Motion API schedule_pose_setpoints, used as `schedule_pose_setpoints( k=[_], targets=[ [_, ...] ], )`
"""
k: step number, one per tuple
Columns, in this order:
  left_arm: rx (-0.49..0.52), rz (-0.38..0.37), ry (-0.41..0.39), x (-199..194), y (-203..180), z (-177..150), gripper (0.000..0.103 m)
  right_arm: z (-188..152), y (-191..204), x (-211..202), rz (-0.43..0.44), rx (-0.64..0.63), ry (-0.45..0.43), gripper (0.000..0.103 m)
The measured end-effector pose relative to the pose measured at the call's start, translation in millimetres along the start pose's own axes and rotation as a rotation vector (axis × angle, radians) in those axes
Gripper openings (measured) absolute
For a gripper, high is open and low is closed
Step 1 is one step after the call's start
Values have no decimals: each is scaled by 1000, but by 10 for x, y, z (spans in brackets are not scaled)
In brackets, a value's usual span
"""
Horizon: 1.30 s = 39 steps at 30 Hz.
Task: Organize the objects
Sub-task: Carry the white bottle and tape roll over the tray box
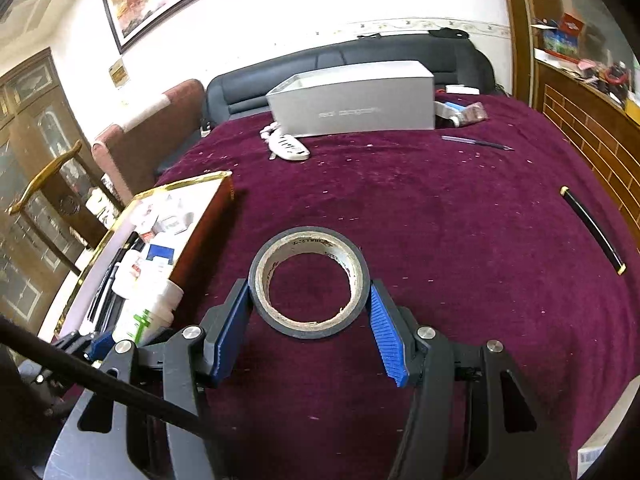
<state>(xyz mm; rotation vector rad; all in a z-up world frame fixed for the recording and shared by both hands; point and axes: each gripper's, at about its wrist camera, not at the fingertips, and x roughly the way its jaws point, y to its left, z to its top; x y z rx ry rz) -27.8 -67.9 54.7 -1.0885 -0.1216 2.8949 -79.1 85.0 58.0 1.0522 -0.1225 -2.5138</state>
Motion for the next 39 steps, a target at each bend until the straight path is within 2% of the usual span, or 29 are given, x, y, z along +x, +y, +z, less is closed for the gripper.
schedule_pose_setpoints(
  k=[7,13,17,25,31,39],
  targets=[
    [-98,37,-14,-157,563,-30,28,34,384,93,30,-74,25,57],
    [-188,88,12,-158,1080,-154,28,143,816,261,99,-137,61,57],
    [-222,101,38,-89,1263,-238,28,236,1107,456,123,-188,92,57],
    [-207,86,81,51,1266,-231,28,476,1459,1088,100,-228,168,57],
    [-203,89,115,128,1285,-228,28,629,1654,1511,38,-293,211,57],
    [-195,76,146,229,1253,-252,28,691,1637,1816,11,-279,251,57]
  ],
)
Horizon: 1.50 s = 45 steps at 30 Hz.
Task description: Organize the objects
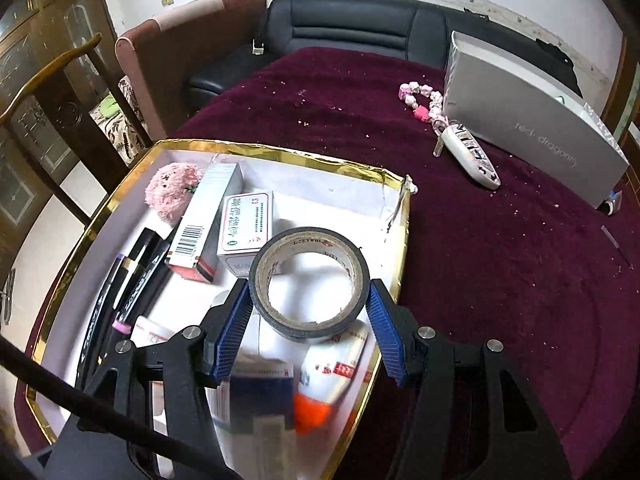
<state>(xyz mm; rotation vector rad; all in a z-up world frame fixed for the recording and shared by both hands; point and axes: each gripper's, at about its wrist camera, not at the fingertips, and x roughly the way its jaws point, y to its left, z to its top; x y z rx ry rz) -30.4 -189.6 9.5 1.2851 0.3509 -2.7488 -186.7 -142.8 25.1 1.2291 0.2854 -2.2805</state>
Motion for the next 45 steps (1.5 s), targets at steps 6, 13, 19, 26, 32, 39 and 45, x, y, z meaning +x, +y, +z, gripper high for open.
schedule_pose_setpoints(
  k=[6,13,19,26,32,39,45],
  targets=[
    [-3,2,0,-3,-15,-3,28,109,54,101,-20,-22,14,57],
    [-2,7,2,-15,-24,-13,28,200,34,242,-25,-32,73,57],
    [0,26,6,-5,-36,-15,28,171,33,214,-12,-27,83,57],
    [1,27,-10,-47,-62,-19,30,165,-22,19,18,4,62,58],
    [9,48,-75,-205,-123,-16,53,-110,-107,-418,51,32,-42,70],
    [19,115,-108,-294,-227,-68,63,-613,-380,-854,39,100,-133,79],
    [22,191,-169,-380,-278,-134,64,-1001,-588,-1160,29,150,-224,81]
  ],
)
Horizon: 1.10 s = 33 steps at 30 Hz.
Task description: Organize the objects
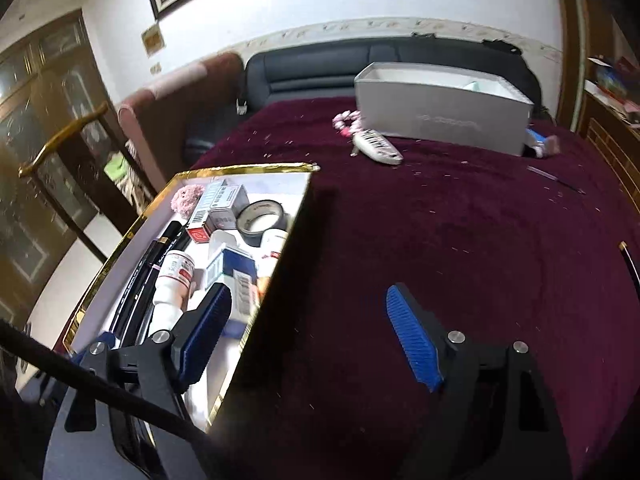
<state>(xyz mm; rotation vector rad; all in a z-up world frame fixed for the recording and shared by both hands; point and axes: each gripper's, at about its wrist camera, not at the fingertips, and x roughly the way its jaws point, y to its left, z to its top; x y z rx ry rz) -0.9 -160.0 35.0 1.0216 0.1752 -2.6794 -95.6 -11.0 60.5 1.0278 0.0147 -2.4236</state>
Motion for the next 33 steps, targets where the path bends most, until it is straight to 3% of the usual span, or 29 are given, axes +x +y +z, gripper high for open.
schedule_pose_setpoints(
  k=[8,11,13,17,18,21,24,28,33],
  targets=[
    [-6,111,-88,-176,96,-73,64,-297,55,-181,6,-40,-141,81],
    [4,168,-138,-277,174,-89,66,-395,257,-146,33,-157,-157,81],
    [5,196,-167,-333,241,-110,86,-454,365,-157,40,-222,-160,81],
    [-9,194,-234,-420,347,-160,95,-498,347,-221,105,-167,-156,89],
    [-11,207,-235,-424,357,-169,102,-497,323,-204,114,-152,-138,91],
    [40,269,-208,-356,293,-180,101,-542,286,-162,112,-124,-117,92],
    [45,269,-204,-327,255,-194,101,-579,313,-205,100,-128,-131,103],
    [35,244,-216,-341,275,-207,101,-588,370,-336,62,-163,-210,103],
    [-15,224,-186,-332,382,-205,101,-603,409,-295,70,-195,-204,103]
  ],
)
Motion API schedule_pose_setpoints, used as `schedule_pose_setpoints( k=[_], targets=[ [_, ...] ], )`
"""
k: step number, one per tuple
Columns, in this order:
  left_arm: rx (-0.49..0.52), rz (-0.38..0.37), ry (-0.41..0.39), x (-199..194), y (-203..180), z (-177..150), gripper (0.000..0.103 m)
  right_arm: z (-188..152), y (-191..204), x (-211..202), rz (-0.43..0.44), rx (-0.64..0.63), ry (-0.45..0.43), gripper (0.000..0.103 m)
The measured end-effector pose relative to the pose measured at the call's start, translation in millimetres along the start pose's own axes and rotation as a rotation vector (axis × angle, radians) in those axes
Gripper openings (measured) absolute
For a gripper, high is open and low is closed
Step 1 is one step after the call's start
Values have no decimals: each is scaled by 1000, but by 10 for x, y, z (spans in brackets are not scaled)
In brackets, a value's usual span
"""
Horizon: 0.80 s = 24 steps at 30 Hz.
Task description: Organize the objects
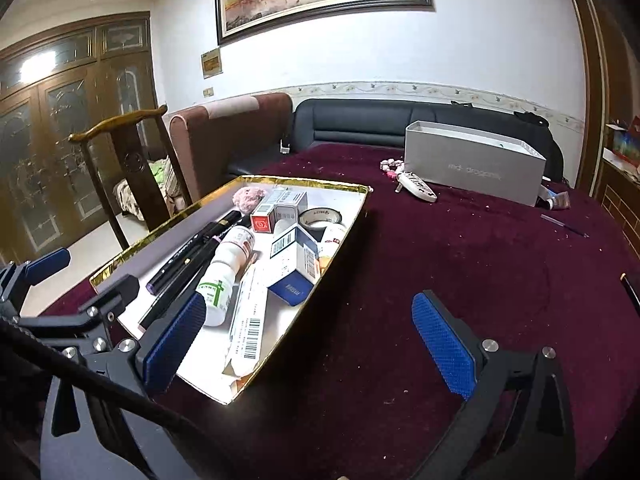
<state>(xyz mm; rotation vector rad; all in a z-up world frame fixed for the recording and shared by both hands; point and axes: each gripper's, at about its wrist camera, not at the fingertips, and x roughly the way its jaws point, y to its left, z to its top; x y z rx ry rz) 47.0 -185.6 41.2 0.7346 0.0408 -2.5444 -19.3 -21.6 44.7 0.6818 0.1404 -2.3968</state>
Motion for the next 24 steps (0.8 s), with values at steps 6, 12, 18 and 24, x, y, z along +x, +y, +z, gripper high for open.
schedule_pose_setpoints(
  k=[6,12,18,24],
  targets=[
    [-38,5,9,12,67,-7,101,-7,36,5,7,-22,-3,103],
    [-10,-7,1,-7,49,-18,101,-29,72,0,3,-35,-8,103],
    [-10,-1,-3,-18,76,-11,101,-30,82,0,5,-35,-9,103],
    [-10,-6,-7,-30,107,-20,101,-30,88,-4,7,-34,-11,103]
  ],
)
